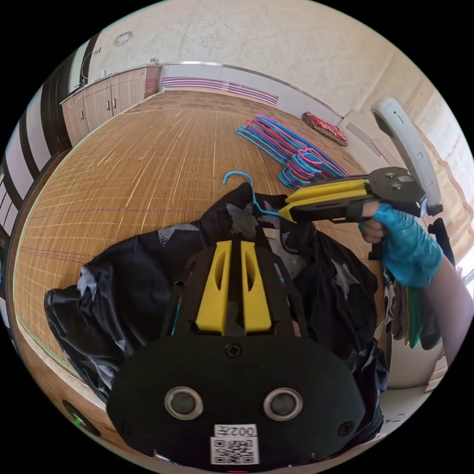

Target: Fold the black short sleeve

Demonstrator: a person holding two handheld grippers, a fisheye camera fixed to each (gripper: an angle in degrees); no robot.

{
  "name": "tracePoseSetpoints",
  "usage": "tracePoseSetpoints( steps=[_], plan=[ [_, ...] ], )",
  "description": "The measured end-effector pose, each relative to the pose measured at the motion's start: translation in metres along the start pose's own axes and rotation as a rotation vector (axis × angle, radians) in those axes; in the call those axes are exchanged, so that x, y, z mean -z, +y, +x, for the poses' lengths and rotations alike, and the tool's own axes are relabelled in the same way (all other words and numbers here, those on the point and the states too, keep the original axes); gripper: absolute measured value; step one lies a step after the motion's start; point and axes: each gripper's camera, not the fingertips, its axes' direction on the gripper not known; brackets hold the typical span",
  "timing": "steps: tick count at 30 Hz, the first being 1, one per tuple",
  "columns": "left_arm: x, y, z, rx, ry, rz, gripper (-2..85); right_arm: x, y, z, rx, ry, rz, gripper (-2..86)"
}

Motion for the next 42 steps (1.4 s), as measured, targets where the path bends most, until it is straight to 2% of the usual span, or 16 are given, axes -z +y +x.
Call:
tracePoseSetpoints(
  steps=[9, 18, 20, 24, 29, 37, 42],
  plan=[
    [-0.028, 0.0, 0.01, -0.018, -0.049, -0.018, -0.2, -0.013, -0.091, 0.012, 0.045, -0.011, -0.081, 5.6],
    [-0.036, -0.001, 0.011, -0.019, -0.128, -0.003, 6.9, 0.015, -0.124, 0.017, 0.13, 0.033, -0.075, -0.4],
    [-0.04, -0.003, 0.009, -0.017, -0.123, -0.008, 7.3, 0.022, -0.129, 0.026, 0.13, -0.021, -0.075, -0.5],
    [-0.048, -0.008, 0.007, -0.011, -0.126, -0.032, 6.1, 0.022, -0.136, 0.038, 0.117, 0.011, -0.08, 0.7],
    [-0.053, -0.016, 0.006, -0.025, -0.119, -0.053, 2.5, 0.006, -0.153, 0.062, 0.072, -0.06, -0.087, 5.8],
    [-0.048, -0.027, -0.007, -0.007, -0.108, -0.048, -0.9, -0.006, -0.159, 0.078, 0.096, -0.086, -0.119, 1.2],
    [-0.031, -0.03, -0.014, -0.003, -0.123, -0.02, -0.9, 0.014, -0.134, 0.085, 0.086, -0.087, -0.048, 0.2]
  ],
)
